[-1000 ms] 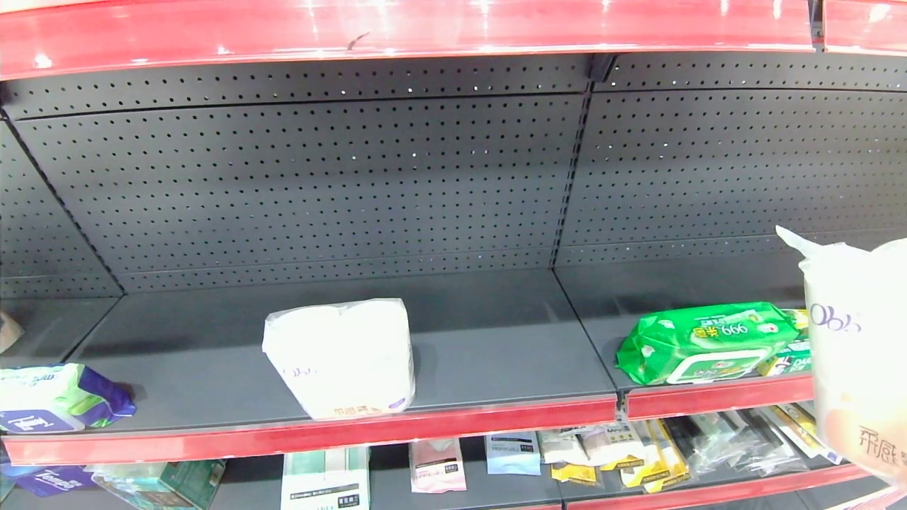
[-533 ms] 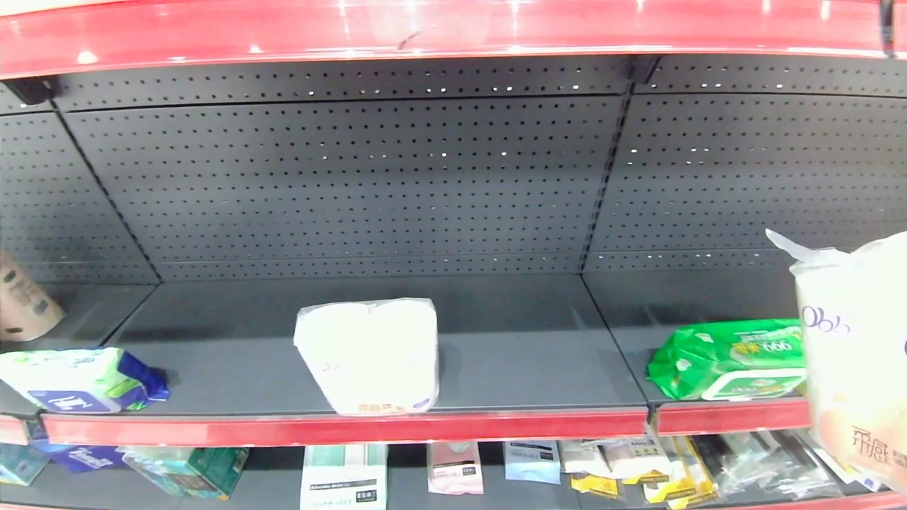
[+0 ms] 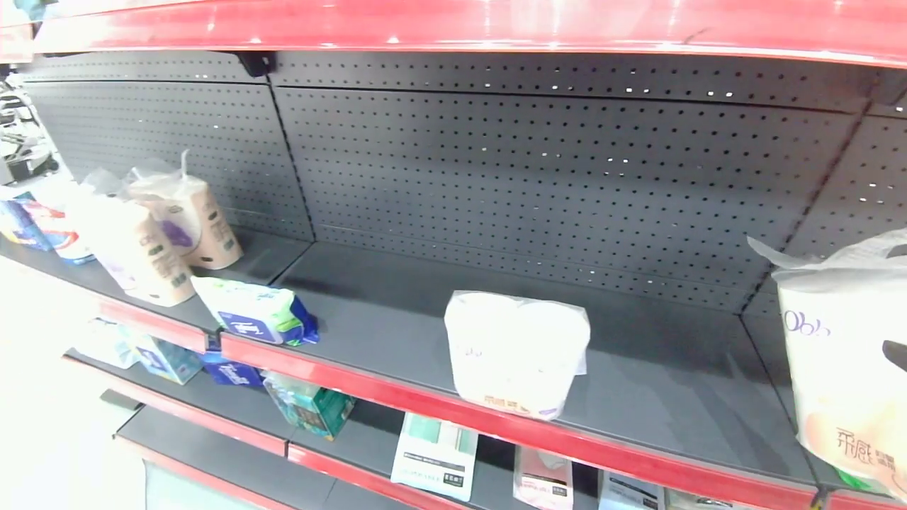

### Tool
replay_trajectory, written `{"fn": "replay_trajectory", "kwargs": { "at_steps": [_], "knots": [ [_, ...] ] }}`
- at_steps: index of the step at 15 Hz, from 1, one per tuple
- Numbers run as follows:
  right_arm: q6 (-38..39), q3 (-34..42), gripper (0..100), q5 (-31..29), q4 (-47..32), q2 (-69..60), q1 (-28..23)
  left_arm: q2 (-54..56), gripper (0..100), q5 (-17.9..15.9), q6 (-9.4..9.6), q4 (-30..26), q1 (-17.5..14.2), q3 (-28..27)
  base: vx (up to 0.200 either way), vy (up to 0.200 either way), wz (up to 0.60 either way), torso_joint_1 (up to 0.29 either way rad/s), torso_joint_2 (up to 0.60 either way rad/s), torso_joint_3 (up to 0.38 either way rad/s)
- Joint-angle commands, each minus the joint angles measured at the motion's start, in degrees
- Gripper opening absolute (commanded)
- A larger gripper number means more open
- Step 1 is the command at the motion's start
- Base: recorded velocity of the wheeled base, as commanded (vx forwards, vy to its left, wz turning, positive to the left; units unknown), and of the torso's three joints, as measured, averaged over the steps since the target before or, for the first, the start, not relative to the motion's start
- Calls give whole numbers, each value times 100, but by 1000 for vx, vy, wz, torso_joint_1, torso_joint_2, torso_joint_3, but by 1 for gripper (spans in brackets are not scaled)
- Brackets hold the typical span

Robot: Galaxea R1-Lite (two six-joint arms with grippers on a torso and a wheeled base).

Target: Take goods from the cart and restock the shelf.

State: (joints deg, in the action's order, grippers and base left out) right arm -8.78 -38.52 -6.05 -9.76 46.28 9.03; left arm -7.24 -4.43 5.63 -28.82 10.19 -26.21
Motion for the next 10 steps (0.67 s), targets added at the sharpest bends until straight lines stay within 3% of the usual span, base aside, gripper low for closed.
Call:
{"fn": "replay_trajectory", "kwargs": {
  "at_steps": [1,5,10],
  "knots": [
    [16,-15,0,-2,10,180,2,-32,100,3,-1,-1,0,-16,0,0,0,0,0,0],
    [298,3,0,-2,405,804,-24,-32,100,3,8,-1,0,-7,0,0,0,0,0,0],
    [157,47,0,719,2022,2369,-438,-41,100,12,26,-10,0,2,0,0,0,0,0,0]
  ]
}}
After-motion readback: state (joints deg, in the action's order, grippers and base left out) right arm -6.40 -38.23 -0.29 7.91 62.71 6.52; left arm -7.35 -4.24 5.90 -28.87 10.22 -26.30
